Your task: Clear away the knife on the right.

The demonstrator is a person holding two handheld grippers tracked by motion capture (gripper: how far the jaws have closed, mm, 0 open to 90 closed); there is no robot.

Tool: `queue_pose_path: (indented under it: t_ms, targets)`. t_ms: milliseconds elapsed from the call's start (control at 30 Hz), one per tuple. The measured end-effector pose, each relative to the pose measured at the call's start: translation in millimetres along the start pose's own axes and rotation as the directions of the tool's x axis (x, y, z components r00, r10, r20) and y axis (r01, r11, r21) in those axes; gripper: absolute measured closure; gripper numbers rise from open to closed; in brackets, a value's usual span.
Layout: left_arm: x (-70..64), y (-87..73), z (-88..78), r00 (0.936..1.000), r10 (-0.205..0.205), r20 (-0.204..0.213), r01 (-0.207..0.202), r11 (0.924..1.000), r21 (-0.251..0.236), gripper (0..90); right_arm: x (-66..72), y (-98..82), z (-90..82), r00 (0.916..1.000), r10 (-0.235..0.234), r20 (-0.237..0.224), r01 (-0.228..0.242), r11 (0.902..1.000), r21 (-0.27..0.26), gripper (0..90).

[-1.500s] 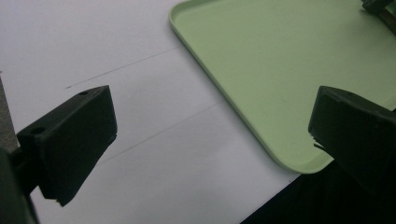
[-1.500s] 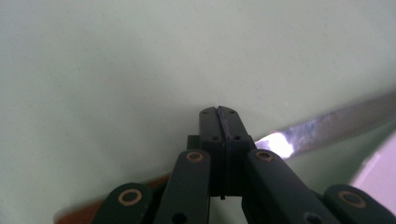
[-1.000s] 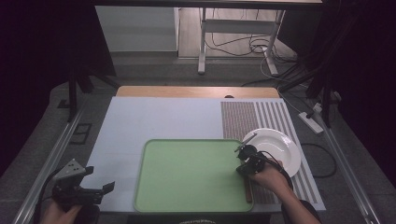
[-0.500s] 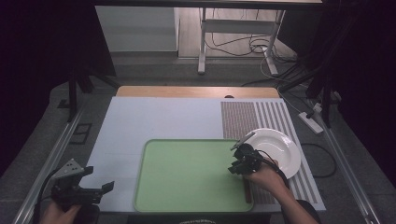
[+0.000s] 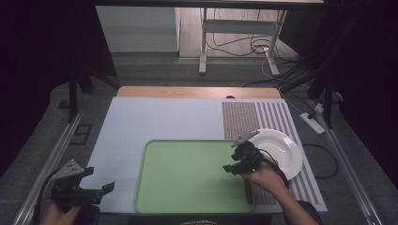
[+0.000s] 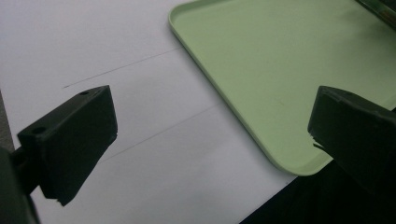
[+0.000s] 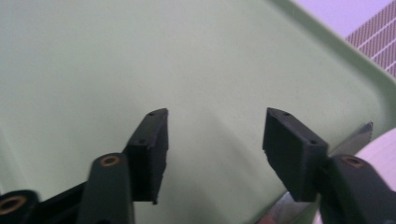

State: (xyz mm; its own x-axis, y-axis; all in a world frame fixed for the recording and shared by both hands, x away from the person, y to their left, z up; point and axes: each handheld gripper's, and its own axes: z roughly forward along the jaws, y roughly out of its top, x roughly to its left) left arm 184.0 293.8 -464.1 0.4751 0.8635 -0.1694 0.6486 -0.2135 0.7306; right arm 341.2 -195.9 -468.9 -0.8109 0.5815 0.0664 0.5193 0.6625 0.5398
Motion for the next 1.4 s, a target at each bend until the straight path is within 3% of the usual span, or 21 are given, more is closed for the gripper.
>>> queue_pose_path:
  t_ms: [100, 233, 567, 933, 1200, 1400]
  targets:
    - [0.2, -0.1, -0.1, 1.0, -0.002, 0.001, 0.002, 1.0, -0.002, 1.2, -0.5, -0.2, -0.9, 0.9999, 0.011, -0.011, -0.011, 0.9999, -0.011, 34.7]
    - [0.1, -0.1, -0.1, 1.0, 0.001, 0.002, -0.001, 1.0, -0.001, 1.2, -1.6, -0.4, -2.5, 0.9999, 0.009, 0.012, -0.008, 0.9996, -0.025, 27.3]
    - [-0.1, 0.0, -0.2, 1.0, 0.002, 0.001, -0.002, 1.0, 0.001, 1.2, -2.5, -0.5, -6.1, 0.9996, 0.021, 0.019, -0.019, 0.9968, -0.077, 11.9]
    - [-0.3, 0.0, -0.1, 1.0, 0.005, 0.001, -0.005, 1.0, 0.002, 1.2, -7.9, -4.3, -6.5, 0.999, 0.023, 0.038, -0.02, 0.9965, -0.08, 3.6]
    - [-0.4, 0.0, -0.1, 1.0, 0.006, 0.0, -0.006, 1.0, 0.003, 1.2, -8.1, -6.3, -9.9, 0.9986, 0.007, 0.053, -0.002, 0.9958, -0.092, 3.6]
    - [0.5, -0.3, -0.3, 1.0, -0.002, 0.005, 0.002, 1.0, -0.003, 1.2, -11.7, -9.4, -17.8, 0.9986, 0.033, 0.042, -0.028, 0.9918, -0.124, 3.5]
